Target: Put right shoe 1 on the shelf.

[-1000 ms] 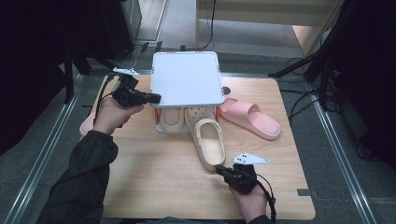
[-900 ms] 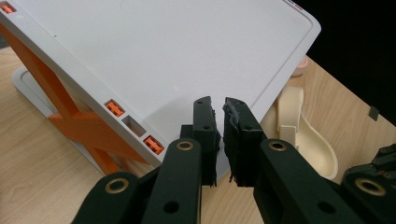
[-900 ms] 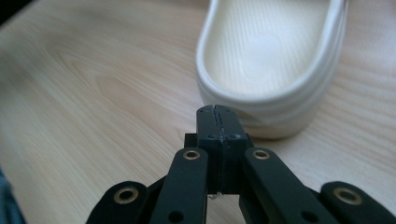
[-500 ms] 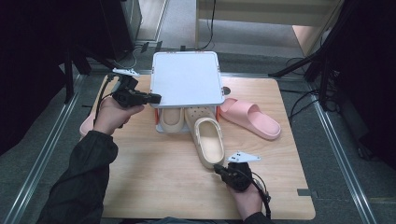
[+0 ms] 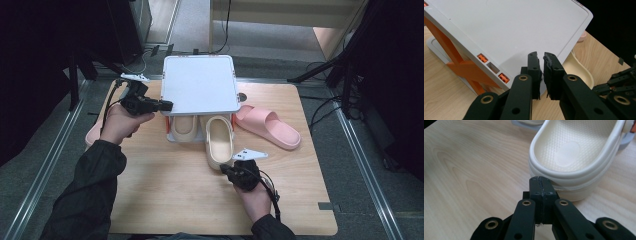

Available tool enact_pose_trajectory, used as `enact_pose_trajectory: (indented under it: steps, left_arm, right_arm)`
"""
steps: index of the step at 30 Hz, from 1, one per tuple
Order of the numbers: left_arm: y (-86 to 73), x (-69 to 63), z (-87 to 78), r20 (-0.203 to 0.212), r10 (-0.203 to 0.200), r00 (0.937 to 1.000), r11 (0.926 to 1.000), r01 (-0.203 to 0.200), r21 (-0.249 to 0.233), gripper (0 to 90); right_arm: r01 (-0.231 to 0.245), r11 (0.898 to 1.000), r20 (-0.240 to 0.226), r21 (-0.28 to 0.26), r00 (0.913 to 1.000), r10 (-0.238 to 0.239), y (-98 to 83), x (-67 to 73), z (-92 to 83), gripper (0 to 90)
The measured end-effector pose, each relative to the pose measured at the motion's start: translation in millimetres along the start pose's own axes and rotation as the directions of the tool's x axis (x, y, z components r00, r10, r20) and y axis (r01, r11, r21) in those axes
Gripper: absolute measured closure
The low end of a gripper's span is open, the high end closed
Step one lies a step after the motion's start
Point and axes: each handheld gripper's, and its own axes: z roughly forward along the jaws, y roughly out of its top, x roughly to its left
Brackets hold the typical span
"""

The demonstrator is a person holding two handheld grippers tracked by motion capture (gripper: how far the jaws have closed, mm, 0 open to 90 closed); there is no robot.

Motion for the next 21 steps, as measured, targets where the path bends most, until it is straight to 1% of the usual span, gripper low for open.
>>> enact_pose_trajectory:
  steps: [3,9,11,17,20,21]
  left_arm:
    - [-0.1,0.9,-0.1,0.004,0.001,1.0,1.0,-0.001,0.001,83.5]
    - [-0.3,1.1,-0.2,0.007,-0.002,1.0,1.0,0.002,-0.001,83.4]
    - [-0.3,0.9,-0.1,0.006,-0.002,1.0,1.0,0.002,-0.001,83.4]
    - [-0.2,0.9,-0.2,0.006,0.001,1.0,1.0,-0.001,0.0,83.2]
    - [-0.3,0.5,0.0,0.004,0.003,1.0,1.0,-0.003,-0.003,83.3]
    - [-0.3,0.3,0.0,0.003,0.002,1.0,1.0,-0.002,-0.003,83.3]
  right_arm:
    - [-0.01,1.0,-0.01,-0.003,0.9999,0.01,8.3,-4.4,8.2,90.0]
    - [-0.001,1.0,-0.011,0.001,0.9999,0.001,25.2,-10.5,21.7,90.0]
    - [0.003,1.0,-0.009,0.002,1.0,-0.003,28.4,-12.0,24.8,90.0]
    - [-0.019,1.0,-0.01,-0.008,0.9998,0.019,38.1,-18.4,31.3,90.0]
    - [-0.014,1.0,0.0,-0.009,0.9999,0.014,43.6,-20.7,34.6,90.0]
    - [-0.01,1.0,-0.003,-0.009,0.9999,0.01,45.6,-21.7,36.1,90.0]
